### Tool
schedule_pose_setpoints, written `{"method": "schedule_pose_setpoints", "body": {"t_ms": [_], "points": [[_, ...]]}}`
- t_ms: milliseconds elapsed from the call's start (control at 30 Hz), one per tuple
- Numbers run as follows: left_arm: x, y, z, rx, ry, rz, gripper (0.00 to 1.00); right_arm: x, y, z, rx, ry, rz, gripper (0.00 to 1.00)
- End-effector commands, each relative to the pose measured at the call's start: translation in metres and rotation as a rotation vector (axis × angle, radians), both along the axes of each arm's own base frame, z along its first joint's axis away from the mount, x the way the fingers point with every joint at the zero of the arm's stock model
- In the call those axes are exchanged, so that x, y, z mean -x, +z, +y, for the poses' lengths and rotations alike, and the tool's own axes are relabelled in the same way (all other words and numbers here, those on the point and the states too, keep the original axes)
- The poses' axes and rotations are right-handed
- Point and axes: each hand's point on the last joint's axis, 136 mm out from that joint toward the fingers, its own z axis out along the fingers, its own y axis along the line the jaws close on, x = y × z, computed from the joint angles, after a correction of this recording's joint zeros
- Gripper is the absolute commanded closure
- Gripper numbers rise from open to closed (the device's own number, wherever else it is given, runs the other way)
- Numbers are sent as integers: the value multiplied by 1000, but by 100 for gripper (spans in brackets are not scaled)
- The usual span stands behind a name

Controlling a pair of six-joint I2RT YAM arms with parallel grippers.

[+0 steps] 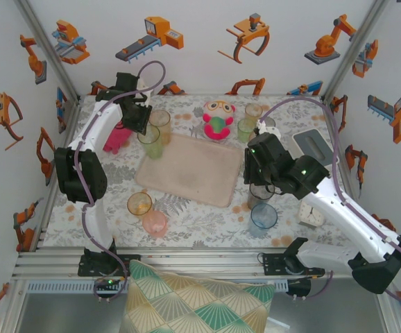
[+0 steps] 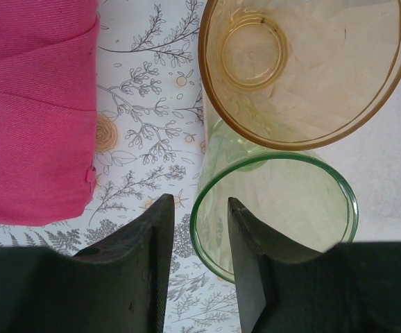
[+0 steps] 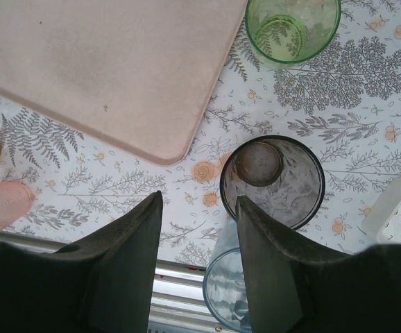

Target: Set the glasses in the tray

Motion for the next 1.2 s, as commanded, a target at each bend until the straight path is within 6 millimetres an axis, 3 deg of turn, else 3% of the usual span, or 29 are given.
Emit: {"method": "schedule_pose_setpoints", "body": {"t_ms": [0, 400, 600, 933, 1167], "points": [[4, 16, 3, 5, -9, -7, 59, -2, 15, -7, -18, -31, -43, 54], [19, 56, 10, -13, -25, -76, 45, 4, 32, -25, 19, -68, -40, 53], [33, 81, 11, 5, -37, -109, 28, 14, 30, -43, 40, -114, -2, 50], [73, 132, 4, 58, -83, -194, 13, 51, 15, -78, 53, -193, 97, 49], [120, 158, -25, 127, -227, -207, 4, 90, -24, -91, 117, -193, 307, 49]]}}
